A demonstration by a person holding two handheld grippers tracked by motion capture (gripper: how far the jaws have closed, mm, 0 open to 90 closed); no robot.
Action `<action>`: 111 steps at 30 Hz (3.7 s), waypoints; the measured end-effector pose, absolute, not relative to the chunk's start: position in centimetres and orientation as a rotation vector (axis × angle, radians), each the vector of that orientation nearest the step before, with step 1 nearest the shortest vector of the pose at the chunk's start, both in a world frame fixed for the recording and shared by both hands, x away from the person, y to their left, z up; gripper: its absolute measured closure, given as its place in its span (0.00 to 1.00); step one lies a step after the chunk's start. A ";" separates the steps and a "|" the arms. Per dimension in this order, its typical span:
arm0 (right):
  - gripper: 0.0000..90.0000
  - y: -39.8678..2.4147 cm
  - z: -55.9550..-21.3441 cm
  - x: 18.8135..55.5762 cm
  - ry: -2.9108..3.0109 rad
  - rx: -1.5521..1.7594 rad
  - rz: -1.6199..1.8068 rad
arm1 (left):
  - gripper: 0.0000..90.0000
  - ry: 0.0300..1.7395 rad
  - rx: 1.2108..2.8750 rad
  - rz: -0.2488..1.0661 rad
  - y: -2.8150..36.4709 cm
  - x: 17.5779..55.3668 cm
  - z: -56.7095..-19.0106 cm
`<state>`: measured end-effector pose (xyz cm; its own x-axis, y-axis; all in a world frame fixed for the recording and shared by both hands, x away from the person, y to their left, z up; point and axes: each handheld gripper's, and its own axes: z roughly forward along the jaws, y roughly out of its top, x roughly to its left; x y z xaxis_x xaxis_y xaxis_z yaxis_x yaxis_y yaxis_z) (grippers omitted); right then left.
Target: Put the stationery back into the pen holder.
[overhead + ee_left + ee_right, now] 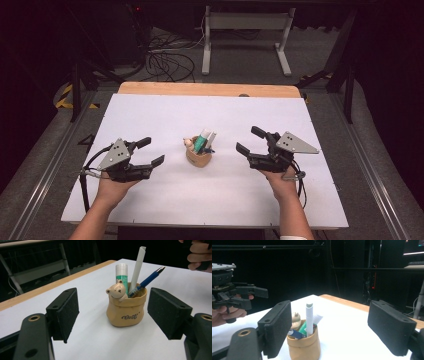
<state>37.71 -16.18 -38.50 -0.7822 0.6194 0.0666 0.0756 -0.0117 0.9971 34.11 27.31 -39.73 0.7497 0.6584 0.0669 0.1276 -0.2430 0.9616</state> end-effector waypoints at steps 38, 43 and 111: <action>0.10 -21.0 -38.9 36.4 1.818 0.857 1.798 | 0.26 0.631 1.728 0.556 28.6 34.0 -39.3; 0.07 -21.4 -39.2 36.4 1.816 0.871 1.804 | 0.25 0.633 1.727 0.552 28.6 34.0 -39.3; 0.00 -22.7 -40.0 36.3 1.829 0.941 1.793 | 0.25 0.659 1.743 0.568 29.0 34.1 -39.5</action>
